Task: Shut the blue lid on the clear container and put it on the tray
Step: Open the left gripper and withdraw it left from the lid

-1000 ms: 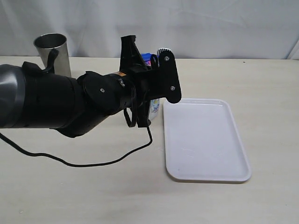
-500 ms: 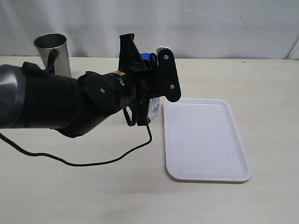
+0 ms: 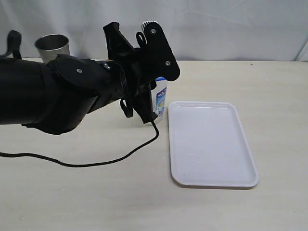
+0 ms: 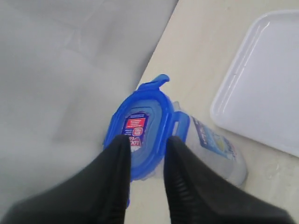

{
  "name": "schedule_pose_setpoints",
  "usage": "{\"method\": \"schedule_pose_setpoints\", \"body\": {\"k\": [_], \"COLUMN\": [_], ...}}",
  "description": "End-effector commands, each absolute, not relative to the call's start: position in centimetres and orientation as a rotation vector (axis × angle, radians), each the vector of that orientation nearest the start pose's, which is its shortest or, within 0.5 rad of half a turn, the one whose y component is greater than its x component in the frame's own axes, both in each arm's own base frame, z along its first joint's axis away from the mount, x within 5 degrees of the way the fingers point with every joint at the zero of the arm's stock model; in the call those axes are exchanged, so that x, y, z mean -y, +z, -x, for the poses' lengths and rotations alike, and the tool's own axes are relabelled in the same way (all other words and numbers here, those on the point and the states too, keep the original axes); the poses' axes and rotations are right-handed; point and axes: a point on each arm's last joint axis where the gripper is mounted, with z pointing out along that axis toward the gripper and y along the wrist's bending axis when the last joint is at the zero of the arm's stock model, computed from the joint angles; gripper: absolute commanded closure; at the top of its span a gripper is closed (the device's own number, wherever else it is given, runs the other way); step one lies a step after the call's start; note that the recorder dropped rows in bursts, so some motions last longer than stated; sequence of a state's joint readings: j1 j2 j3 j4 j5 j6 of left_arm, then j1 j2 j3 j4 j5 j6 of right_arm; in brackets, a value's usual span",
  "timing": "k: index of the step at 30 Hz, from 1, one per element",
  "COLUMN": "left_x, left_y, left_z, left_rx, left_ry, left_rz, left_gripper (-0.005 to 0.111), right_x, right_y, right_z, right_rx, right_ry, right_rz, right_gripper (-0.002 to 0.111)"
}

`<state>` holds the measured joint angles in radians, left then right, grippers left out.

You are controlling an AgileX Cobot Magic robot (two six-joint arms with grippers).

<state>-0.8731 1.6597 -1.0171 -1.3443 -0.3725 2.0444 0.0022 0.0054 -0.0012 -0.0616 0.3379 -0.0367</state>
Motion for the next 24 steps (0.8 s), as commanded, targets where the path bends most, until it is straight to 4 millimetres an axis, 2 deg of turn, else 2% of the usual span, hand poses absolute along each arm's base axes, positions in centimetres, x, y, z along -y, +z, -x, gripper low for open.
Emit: {"method": "schedule_pose_setpoints", "body": {"k": [1, 3, 6, 7, 8, 10, 13, 17, 21, 24], "left_x": [25.2, 24.3, 22.5, 22.0, 21.2, 20.2, 18.2, 15.3, 12.2, 11.3], "left_y": [24.5, 25.0, 27.7, 28.6, 29.3, 29.8, 29.8, 28.8, 28.8, 29.0], "left_z": [-24.2, -24.2, -24.2, -24.1, -24.3, -24.7, -26.2, -28.2, -29.4, -30.0], "left_rx": [-1.575, -1.609, -1.625, -1.625, -1.627, -1.654, -1.738, -1.840, -1.838, -1.710], "left_ry": [0.156, 0.194, 0.257, 0.266, 0.288, 0.281, 0.162, -0.180, -0.248, -0.398], "left_rz": [-1.334, -1.250, -1.035, -0.969, -0.909, -0.849, -0.739, -0.803, -0.816, -0.872], "left_gripper": [0.080, 0.080, 0.081, 0.086, 0.098, 0.107, 0.107, 0.107, 0.107, 0.107], "right_x": [0.2, 0.2, 0.2, 0.2, 0.2, 0.2, 0.2, 0.2, 0.2, 0.2], "right_y": [18.3, 18.3, 18.3, 18.3, 18.3, 18.3, 18.3, 18.3, 18.3, 18.3], "right_z": [-5.4, -5.4, -5.4, -5.4, -5.4, -5.4, -5.4, -5.4, -5.4, -5.4], "right_rx": [-1.821, -1.821, -1.821, -1.821, -1.821, -1.821, -1.821, -1.821, -1.821, -1.821], "right_ry": [-0.082, -0.082, -0.082, -0.082, -0.082, -0.082, -0.082, -0.082, -0.082, -0.082], "right_rz": [0.074, 0.074, 0.074, 0.074, 0.074, 0.074, 0.074, 0.074, 0.074, 0.074], "right_gripper": [0.104, 0.104, 0.104, 0.104, 0.104, 0.104, 0.104, 0.104, 0.104, 0.104]}}
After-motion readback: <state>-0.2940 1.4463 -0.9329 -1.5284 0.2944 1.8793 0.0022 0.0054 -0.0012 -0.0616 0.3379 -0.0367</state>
